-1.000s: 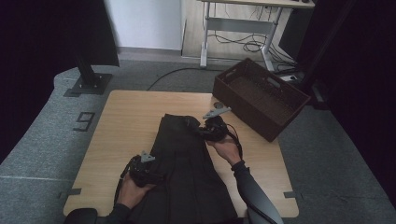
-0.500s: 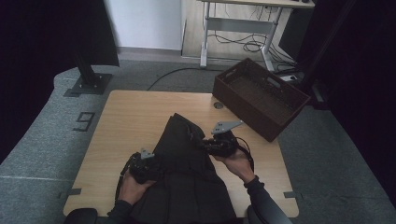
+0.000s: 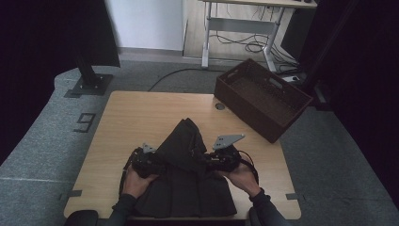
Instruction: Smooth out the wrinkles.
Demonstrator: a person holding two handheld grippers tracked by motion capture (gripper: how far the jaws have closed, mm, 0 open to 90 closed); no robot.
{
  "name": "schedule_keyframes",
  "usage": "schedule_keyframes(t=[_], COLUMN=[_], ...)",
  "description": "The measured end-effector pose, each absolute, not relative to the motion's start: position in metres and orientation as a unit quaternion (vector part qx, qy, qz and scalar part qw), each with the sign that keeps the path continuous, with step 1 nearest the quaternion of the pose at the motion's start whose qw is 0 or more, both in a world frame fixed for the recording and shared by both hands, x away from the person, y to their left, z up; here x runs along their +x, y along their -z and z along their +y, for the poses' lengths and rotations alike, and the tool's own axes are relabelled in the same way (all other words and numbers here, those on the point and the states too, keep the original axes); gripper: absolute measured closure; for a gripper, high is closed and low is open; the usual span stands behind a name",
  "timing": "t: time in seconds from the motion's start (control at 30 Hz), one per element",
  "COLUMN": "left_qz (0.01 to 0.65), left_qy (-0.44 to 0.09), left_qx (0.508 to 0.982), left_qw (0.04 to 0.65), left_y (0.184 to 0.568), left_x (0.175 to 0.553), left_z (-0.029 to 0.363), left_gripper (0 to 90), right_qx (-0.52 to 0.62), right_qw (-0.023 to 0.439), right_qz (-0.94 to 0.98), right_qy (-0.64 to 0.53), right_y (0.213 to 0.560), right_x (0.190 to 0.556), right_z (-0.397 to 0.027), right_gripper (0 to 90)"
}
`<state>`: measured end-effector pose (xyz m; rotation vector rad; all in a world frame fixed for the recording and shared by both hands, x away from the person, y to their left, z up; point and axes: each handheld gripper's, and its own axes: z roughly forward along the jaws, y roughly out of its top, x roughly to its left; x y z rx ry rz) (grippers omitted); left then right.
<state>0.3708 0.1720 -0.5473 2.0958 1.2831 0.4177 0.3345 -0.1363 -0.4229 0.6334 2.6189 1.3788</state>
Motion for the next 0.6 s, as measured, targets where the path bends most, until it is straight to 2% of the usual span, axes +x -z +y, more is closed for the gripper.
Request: schedule_keyframes(t=[0.27,0.6], left_qz=[0.49,0.468], left_qy=[-0.159,-0.144], left_qx=[0.796,0.808], left_qw=[0.32,0.329], left_y=[0.547,0.547], left_x=[0.391,0.393], left_z=[0.174,0.178], left_gripper=[0.0,0.0], right_qx=[0.21,0.211], right_qw=[0.044,0.023], right_qz=[0.873,0.883], right_qy=[-0.437,-0.418], right_y=[0.443,0.466], right_x=[0.334,0.33], right_z=[-0.135,-0.136], right_gripper=[80.2,80.1])
